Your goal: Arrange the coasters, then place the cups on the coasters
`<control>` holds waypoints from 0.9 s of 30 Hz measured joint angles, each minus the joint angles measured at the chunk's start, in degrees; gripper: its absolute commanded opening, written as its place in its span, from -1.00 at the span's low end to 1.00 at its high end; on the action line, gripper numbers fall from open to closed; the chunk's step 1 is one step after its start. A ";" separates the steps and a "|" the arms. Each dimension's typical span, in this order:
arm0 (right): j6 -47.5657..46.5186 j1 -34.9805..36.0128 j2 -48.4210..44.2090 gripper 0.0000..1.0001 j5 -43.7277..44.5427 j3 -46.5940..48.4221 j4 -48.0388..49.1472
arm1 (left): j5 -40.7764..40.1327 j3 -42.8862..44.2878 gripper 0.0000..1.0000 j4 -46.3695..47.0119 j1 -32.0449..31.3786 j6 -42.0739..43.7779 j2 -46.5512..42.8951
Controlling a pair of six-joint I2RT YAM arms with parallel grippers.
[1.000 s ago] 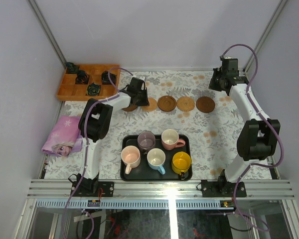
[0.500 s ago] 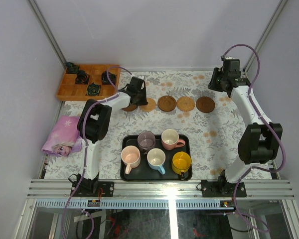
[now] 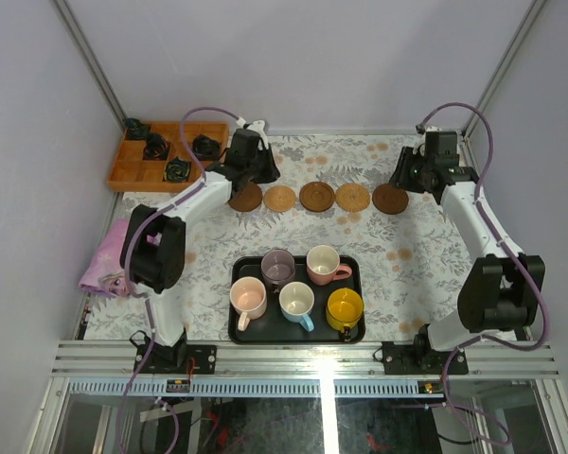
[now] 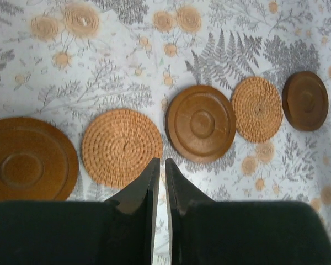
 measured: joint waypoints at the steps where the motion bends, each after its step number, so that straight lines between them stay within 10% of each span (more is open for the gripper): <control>1: -0.11 0.11 -1.38 -0.15 -0.48 -1.57 -0.02 | 0.11 -1.57 -0.84 0.52 0.00 -0.02 -1.40; 10: -2.62 9.38 -15.30 0.17 -1.40 -13.22 -1.97 | -1.97 -17.29 -0.61 2.01 0.00 -2.43 -13.44; 18: -3.39 12.87 -21.44 0.36 -1.62 -19.85 -3.80 | -5.11 -24.65 0.54 2.03 -0.02 -5.07 -22.64; 27: -4.31 15.37 -25.46 0.54 -5.20 -23.71 -6.78 | -9.92 -35.56 0.65 1.97 -0.39 -6.45 -34.58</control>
